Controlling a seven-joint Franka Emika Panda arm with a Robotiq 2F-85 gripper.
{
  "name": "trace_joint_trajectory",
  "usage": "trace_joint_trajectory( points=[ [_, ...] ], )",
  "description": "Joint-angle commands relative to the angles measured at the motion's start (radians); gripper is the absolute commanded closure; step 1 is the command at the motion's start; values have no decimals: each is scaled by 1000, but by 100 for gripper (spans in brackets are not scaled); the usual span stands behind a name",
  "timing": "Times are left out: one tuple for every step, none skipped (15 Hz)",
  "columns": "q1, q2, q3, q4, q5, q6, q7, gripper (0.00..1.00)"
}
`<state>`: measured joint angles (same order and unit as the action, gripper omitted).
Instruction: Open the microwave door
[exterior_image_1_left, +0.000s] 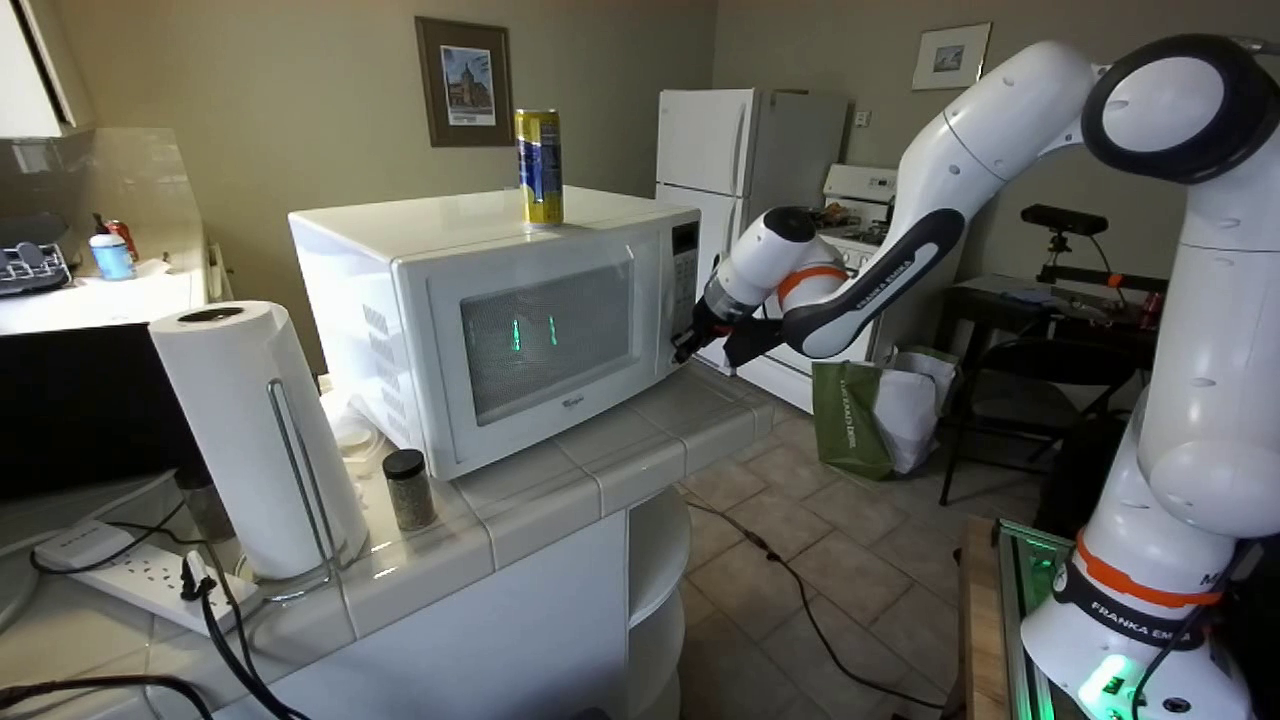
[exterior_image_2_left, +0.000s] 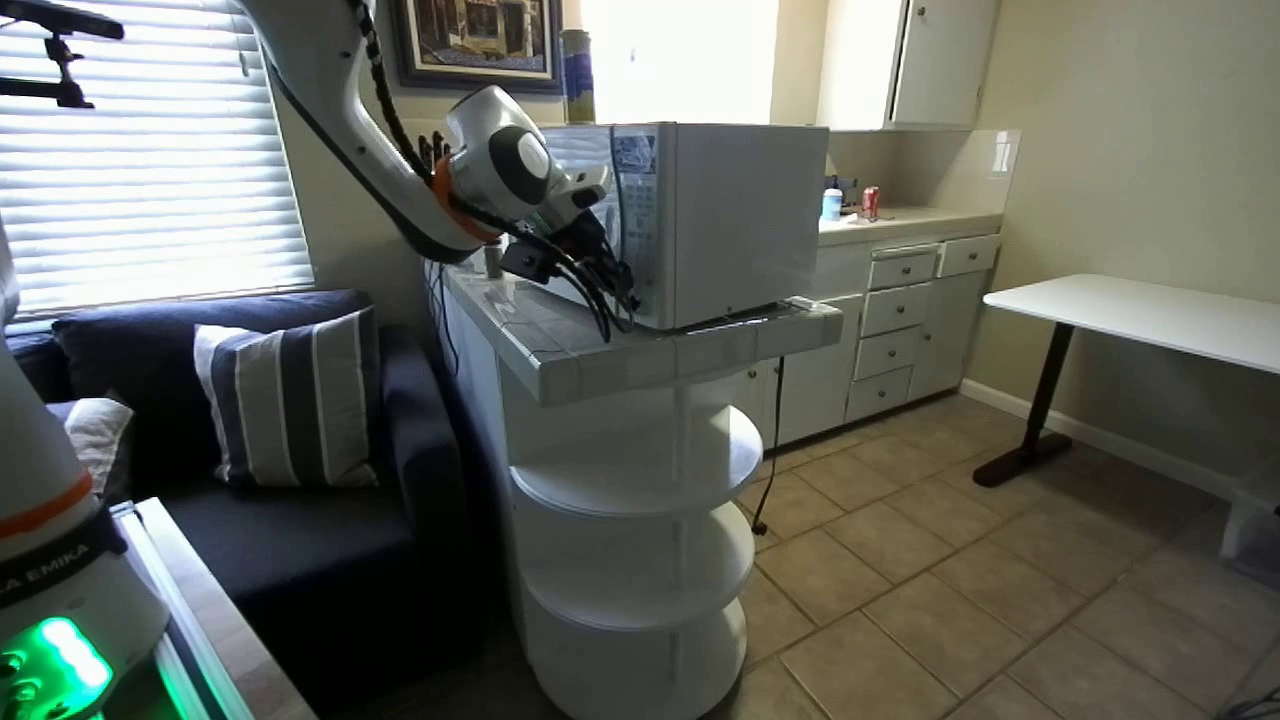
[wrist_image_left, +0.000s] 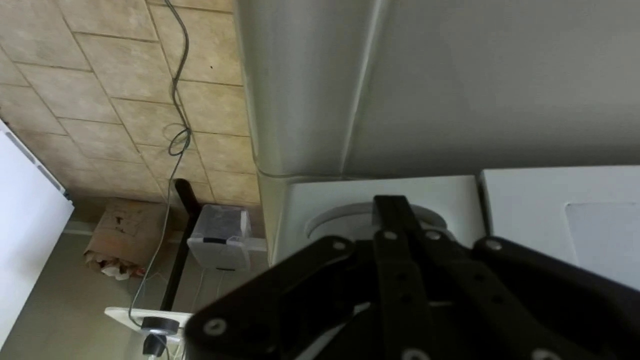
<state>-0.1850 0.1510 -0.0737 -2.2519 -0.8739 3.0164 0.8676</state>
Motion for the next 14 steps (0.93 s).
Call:
trace_joint_trajectory(
  points=[
    [13,46,-39,79,-98,42,80,100],
    [13,43,-39,80,-114,39,74,100],
    [6,37,-27,66,-95,25,46,100],
    [3,35,-19,58,-83,5,22,100],
    [-5,27,0,31,-30,-27,-23,100],
    [-16,16,27,-1,38,-65,-94,100],
    [-26,8,49,-22,110,-104,-164,100],
    [25,-6,14,-41,210,-149,-265,100],
    [-37,-19,92,-51,274,-209,-337,100],
    [-36,-35,106,-55,352,-275,-419,100],
    [-42,-56,127,-54,422,-335,-498,100],
    [33,-78,63,-45,503,-406,-576,100],
    [40,-106,60,-35,549,-491,-625,100],
    [51,-129,53,-25,579,-580,-658,100]
  ],
)
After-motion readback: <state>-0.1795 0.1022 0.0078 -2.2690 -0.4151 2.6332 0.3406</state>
